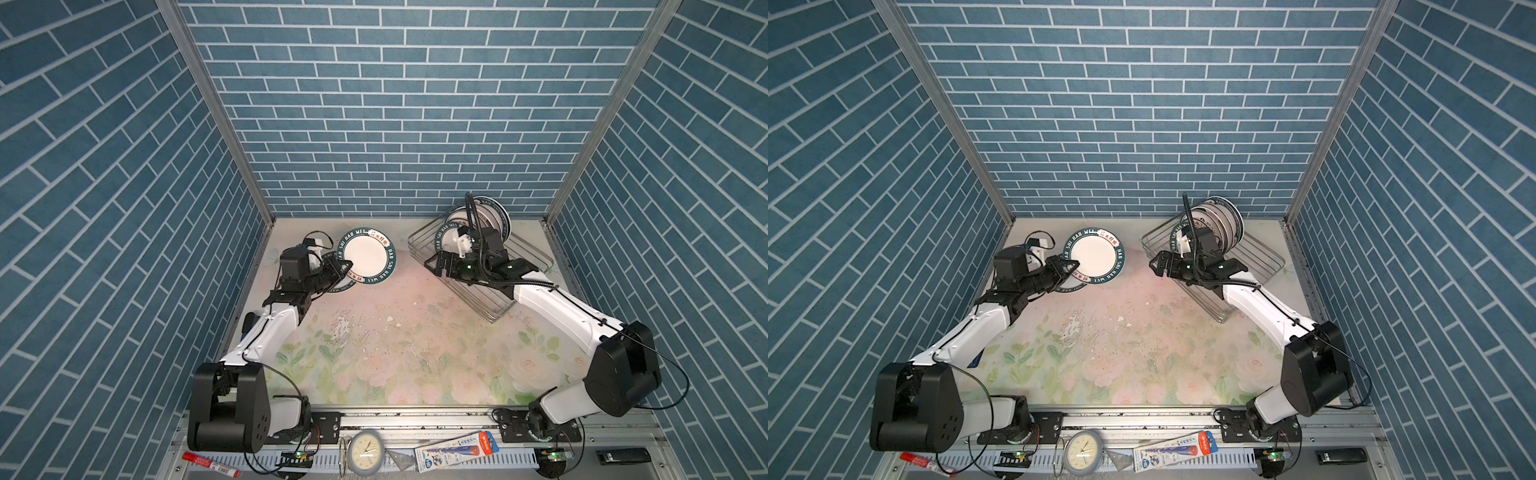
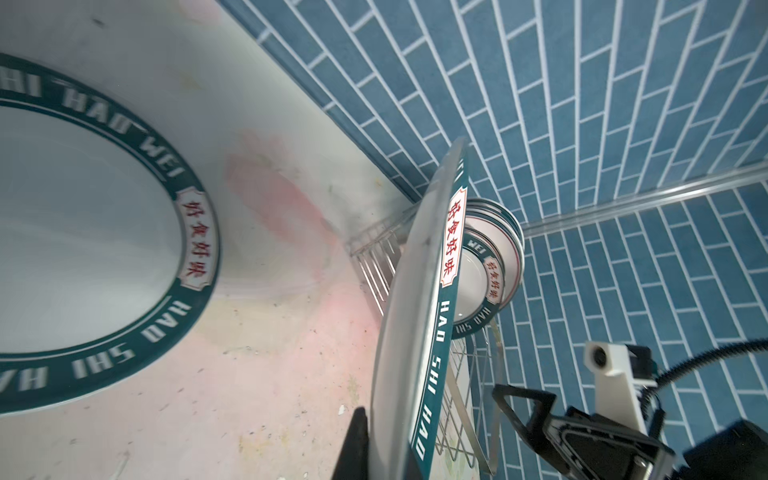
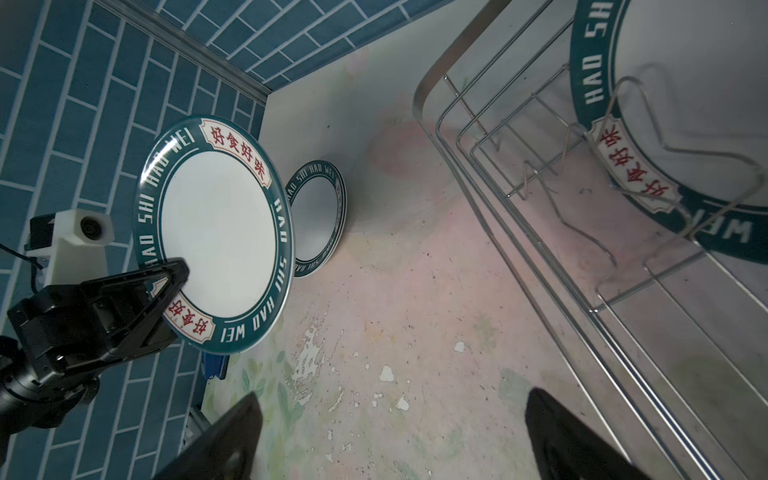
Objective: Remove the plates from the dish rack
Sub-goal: 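Open the right gripper and withdraw it to the rack while the left carries the plate, then lower the plate onto the standing plates with the left gripper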
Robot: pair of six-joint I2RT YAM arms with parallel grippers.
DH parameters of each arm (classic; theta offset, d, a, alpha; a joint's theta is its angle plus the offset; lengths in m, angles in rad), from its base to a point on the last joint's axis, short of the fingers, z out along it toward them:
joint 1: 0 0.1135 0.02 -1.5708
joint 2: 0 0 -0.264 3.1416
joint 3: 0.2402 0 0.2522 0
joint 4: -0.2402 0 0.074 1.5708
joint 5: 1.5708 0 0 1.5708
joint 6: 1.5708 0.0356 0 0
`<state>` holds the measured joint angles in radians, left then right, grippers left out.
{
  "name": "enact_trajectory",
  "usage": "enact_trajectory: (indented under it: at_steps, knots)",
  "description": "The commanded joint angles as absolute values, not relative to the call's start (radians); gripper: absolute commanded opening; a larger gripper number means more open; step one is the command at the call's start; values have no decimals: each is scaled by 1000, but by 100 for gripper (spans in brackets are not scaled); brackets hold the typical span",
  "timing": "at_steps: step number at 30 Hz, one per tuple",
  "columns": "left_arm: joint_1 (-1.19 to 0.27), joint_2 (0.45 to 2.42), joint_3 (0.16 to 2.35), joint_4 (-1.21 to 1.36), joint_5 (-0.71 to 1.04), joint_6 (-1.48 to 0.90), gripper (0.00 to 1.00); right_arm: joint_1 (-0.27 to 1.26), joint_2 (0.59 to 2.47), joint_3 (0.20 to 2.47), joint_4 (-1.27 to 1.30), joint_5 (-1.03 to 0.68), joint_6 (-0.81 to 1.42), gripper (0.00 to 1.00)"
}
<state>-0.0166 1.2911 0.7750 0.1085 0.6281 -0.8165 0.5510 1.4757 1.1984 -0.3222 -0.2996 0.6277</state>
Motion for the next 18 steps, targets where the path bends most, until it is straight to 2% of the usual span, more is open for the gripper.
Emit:
enact_trajectory:
  at_steps: [1,8,18]
  knots:
    - [28,1301,801,-10,565,-723,0,553,1402,1261,-461,-194,518,99]
    - [102,1443,828,23,552,-688,0,554,1327,1283,-598,-14,437,99]
    - [176,1602,876,81,592,-689,0,553,1318,1258,-593,-31,415,99]
